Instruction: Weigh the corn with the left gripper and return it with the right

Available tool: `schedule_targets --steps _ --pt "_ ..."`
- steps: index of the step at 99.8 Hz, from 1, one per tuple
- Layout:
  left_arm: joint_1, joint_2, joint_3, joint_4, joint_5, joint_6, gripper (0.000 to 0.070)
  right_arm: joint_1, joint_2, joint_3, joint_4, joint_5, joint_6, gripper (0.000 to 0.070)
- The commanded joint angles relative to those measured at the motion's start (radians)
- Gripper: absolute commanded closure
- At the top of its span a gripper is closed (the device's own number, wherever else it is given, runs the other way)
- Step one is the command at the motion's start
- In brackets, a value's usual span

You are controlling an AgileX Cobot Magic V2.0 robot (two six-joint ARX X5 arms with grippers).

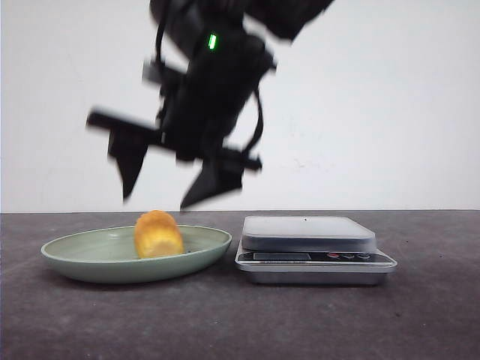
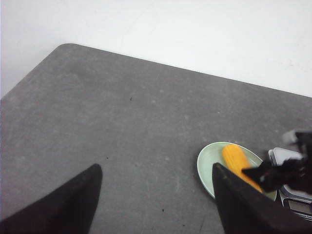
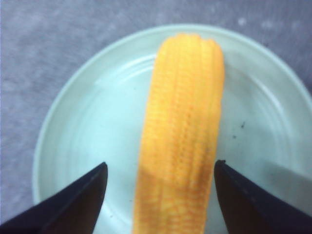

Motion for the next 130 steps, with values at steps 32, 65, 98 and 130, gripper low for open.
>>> schedule_targets --steps 32,65,98,130 --pt "0.0 0.0 0.014 -0.025 0.002 0.003 0.0269 -0.256 -0.303 0.029 -0.218 -0.033 -0.251 0.0269" --pt "0.0 -0.001 0.014 -0.024 0.002 0.015 0.0269 -0.521 -0.627 0.029 -0.47 -0.093 -0.368 0.0272" --pt "-0.026 0.0 -0.005 0.003 0.002 0.026 0.0269 -0.598 -0.973 0.027 -0.679 -0.111 -0.391 0.0272" --pt "-0.068 -0.001 -0.09 0.05 0.003 0.028 0.0269 -0.598 -1.221 0.025 -0.895 -0.109 -0.356 0.0272"
